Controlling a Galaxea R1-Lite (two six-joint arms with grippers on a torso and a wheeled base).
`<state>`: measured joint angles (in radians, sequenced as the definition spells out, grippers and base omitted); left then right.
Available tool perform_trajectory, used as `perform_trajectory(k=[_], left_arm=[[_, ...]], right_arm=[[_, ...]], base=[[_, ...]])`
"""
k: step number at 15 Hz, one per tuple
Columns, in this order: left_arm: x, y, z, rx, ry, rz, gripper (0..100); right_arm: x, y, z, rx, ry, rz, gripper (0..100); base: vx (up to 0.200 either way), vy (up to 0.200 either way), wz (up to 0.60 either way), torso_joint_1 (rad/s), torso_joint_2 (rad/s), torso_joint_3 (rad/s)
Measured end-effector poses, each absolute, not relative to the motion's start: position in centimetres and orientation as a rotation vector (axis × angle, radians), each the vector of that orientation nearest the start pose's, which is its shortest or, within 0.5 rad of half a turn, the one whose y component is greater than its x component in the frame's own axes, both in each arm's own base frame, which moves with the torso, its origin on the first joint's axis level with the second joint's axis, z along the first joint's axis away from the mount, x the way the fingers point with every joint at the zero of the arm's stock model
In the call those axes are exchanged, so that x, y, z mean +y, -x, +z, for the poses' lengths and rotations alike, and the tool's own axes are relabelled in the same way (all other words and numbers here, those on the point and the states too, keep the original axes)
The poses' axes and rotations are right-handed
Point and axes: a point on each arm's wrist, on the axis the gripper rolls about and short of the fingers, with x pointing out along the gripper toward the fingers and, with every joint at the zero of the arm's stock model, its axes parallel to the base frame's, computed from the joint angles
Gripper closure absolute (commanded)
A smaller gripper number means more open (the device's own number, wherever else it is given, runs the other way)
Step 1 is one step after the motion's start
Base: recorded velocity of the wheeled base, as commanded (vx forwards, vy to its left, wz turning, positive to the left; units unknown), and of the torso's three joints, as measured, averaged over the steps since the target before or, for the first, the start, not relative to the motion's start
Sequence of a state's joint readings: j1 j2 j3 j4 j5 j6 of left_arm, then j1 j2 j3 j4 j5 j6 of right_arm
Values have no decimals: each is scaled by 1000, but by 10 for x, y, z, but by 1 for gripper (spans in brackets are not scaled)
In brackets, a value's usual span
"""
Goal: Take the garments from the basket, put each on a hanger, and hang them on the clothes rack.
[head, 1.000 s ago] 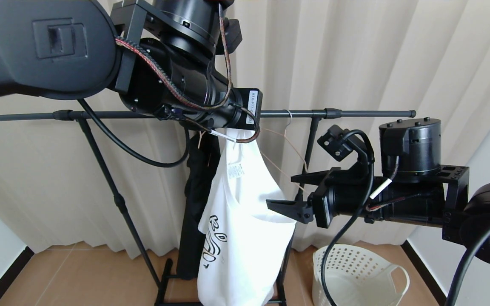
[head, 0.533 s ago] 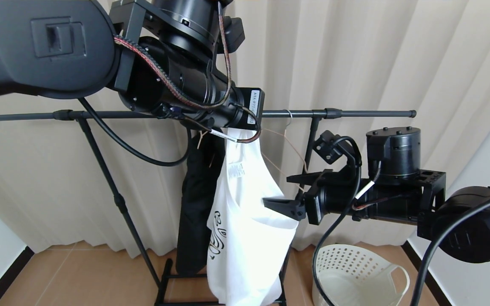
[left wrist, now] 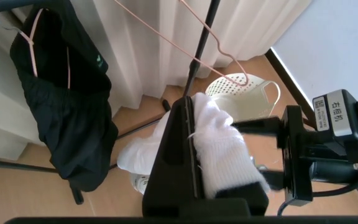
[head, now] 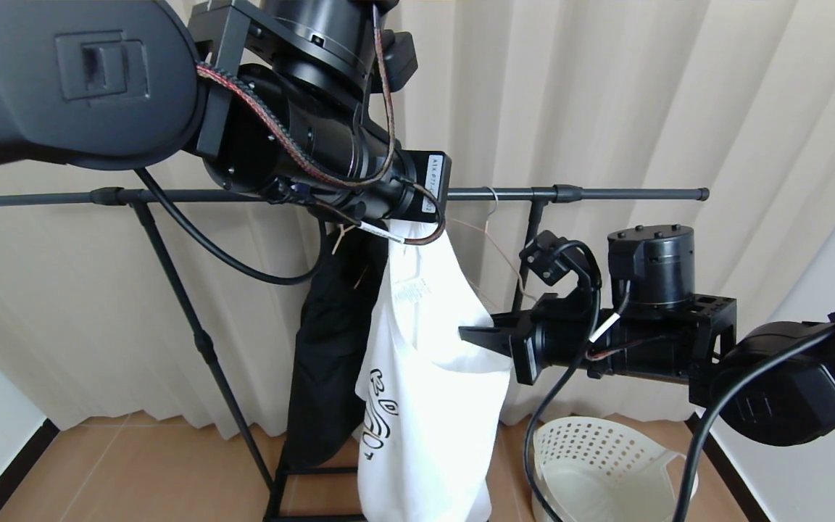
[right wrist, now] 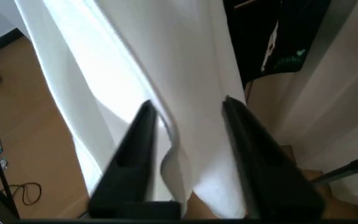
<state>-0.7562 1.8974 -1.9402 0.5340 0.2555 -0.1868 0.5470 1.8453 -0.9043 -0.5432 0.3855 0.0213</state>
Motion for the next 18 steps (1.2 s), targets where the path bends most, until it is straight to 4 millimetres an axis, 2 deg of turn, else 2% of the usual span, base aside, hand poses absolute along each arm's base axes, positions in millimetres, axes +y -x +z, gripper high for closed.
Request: perform_trajectory(k=[6,10,18], left_arm=[[-238,-262,320,482,-51,-439,100],[-228,-262,305,539,-78,-410,100],[-202,-248,223,796,-183,-328,100]], right_arm=[[166,-295,159,400,1,858,100],[158,-292,171,360,-1,838,100],[150,-266,199,275,6,813,100]], base=[[0,0,0,0,0,0],[0,0,0,0,0,0],[0,0,0,0,0,0]])
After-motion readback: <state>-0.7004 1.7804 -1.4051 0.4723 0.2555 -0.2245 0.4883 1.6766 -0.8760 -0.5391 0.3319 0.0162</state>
